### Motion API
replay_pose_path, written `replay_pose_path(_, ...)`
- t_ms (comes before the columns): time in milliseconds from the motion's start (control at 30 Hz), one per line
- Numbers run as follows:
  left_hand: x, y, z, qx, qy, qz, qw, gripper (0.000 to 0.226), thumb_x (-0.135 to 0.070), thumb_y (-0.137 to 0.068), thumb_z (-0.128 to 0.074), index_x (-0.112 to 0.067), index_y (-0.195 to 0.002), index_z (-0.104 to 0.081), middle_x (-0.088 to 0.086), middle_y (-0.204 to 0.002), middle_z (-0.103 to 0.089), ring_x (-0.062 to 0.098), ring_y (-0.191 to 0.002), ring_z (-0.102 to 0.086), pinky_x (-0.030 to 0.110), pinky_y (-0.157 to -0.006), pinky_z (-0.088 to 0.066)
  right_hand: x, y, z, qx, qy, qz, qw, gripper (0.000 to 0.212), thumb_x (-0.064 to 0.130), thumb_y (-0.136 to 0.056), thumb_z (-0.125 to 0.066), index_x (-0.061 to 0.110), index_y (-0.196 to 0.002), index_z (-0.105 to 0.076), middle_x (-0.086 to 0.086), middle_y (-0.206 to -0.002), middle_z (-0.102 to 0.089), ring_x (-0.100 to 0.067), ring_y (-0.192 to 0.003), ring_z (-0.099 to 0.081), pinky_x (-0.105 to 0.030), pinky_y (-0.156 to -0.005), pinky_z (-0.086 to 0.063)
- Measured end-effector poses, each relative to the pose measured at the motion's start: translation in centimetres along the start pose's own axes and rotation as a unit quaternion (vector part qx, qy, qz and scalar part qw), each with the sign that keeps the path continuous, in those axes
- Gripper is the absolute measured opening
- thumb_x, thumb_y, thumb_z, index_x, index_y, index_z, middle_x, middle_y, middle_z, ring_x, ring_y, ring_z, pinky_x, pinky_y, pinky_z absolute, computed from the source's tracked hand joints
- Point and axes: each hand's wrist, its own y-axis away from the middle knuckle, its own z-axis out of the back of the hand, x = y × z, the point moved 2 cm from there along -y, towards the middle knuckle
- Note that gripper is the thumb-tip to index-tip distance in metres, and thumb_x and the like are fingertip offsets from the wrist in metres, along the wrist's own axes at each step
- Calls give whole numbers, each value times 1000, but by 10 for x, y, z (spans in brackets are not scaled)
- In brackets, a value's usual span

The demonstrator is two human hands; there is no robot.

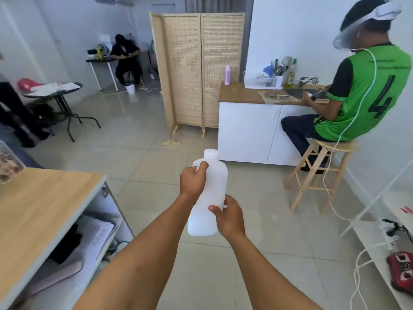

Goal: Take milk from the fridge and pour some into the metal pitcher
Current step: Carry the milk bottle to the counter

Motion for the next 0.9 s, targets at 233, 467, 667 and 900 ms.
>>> replay_pose_path(233,21,-7,139,-104,13,19,994,41,-48,-76,-47,-17,-54,-32,8,-62,-33,22,-61,-30,37,-60,-27,45,28,-115,104,14,45,993,36,32,-83,-70,23,-115,-56,3,-112,-58,-20,-100,-60,-38,-85,-52)
replay_pose_path(467,48,10,261,-205,6,28,978,43,-43,-85,-47,-12,-60,-30,11,-67,-31,23,-64,-30,37,-62,-28,73,77,-216,218,7,82,973,36,31,-80,-71,22,-112,-58,3,-108,-61,-19,-97,-61,-36,-80,-53)
replay_pose_path(667,71,73,360,-347,4,55,936,49,-59,-66,-42,-11,-62,-37,10,-65,-32,22,-62,-32,38,-61,-29,90,138,-292,351,32,132,926,39,31,-83,-71,21,-118,-56,4,-112,-59,-17,-100,-59,-30,-78,-49)
replay_pose_path(900,81,102,387,-374,9,78,924,42,-53,-69,-46,-16,-60,-28,10,-68,-28,22,-64,-27,40,-62,-24,92,164,-311,406,45,146,901,36,33,-84,-71,25,-116,-54,7,-110,-60,-17,-100,-58,-32,-75,-48)
